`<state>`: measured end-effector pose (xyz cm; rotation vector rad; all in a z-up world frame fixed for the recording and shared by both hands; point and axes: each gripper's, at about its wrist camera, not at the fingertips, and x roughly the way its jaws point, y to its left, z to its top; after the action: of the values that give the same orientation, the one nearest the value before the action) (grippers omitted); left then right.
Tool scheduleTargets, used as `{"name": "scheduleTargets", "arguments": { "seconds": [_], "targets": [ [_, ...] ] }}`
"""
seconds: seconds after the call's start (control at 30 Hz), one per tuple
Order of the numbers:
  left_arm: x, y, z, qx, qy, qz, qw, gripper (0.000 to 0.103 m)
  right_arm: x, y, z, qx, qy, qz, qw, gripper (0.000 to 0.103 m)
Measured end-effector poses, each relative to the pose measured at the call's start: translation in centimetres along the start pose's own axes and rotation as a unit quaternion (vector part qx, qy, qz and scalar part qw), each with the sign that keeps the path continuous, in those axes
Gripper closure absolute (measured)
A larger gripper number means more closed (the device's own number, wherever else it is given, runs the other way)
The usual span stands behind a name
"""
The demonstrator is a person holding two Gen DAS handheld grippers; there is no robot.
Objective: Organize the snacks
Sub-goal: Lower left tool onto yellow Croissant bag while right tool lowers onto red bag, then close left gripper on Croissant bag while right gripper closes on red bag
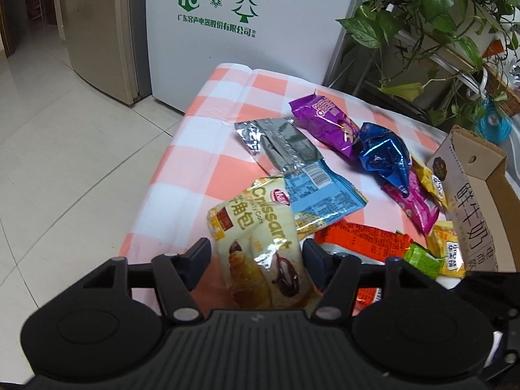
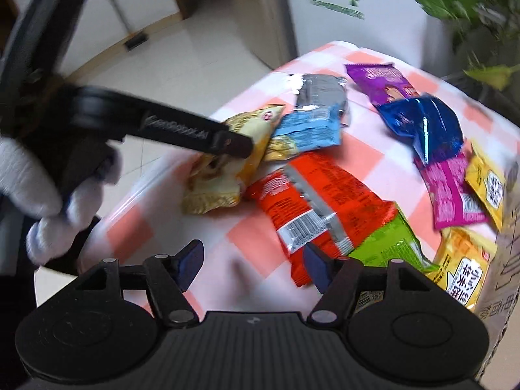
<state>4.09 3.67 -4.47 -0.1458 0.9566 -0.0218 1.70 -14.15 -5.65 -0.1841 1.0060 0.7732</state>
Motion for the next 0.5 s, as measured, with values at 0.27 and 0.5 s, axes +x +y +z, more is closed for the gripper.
{"name": "scheduleTargets", "arguments": {
  "seconds": [0.27, 0.5],
  "targets": [
    [-0.2, -0.6, -0.1, 0.044, -0.002, 0.037, 0.9983, 0.034, 0.0, -0.8, 1.4, -0.038, -0.014, -0.056, 0.998, 0.023],
    [0.3, 0.8, -0.2, -0.007, 0.016, -0.020, 0.9997, 0.029, 2.2, -0.9, 2.7, -0.084, -0.008, -0.066, 0.994, 0.010]
  ]
}}
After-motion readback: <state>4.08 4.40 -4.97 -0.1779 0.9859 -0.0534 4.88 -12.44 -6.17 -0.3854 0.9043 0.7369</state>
